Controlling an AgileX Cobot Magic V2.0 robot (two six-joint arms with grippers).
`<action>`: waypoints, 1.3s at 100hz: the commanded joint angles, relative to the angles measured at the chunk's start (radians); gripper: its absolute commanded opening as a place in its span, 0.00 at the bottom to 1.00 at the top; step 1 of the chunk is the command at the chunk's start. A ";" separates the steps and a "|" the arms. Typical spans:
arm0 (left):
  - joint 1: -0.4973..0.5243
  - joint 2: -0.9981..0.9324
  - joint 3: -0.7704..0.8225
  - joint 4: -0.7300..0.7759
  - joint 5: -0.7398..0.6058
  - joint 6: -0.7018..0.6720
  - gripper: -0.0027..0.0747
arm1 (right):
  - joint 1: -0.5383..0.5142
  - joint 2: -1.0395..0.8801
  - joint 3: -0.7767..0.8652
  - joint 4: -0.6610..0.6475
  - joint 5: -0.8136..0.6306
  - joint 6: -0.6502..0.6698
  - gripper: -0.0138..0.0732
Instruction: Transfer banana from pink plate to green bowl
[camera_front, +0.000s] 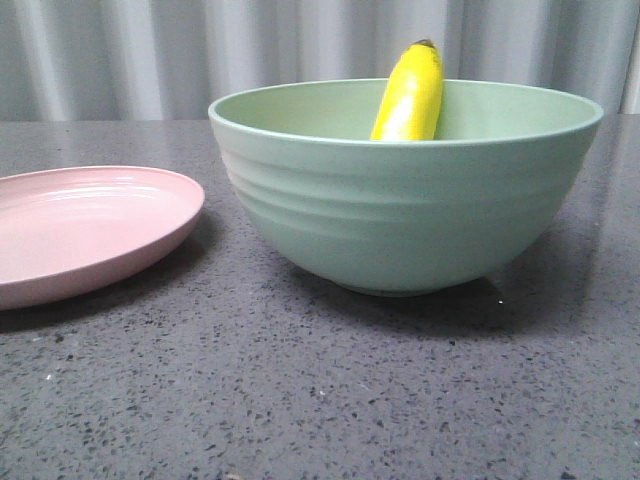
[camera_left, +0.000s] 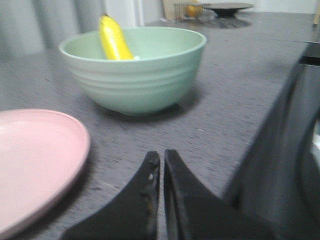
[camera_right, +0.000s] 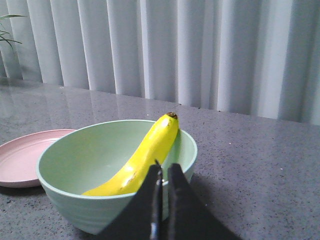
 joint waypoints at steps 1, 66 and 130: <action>0.049 0.013 0.008 0.071 -0.207 0.001 0.01 | -0.006 0.010 -0.025 -0.006 -0.086 -0.012 0.08; 0.723 -0.033 0.084 0.162 -0.278 -0.160 0.01 | -0.006 0.010 -0.025 -0.006 -0.086 -0.012 0.08; 0.814 -0.033 0.084 0.185 0.036 -0.348 0.01 | -0.006 0.010 -0.025 -0.006 -0.086 -0.012 0.08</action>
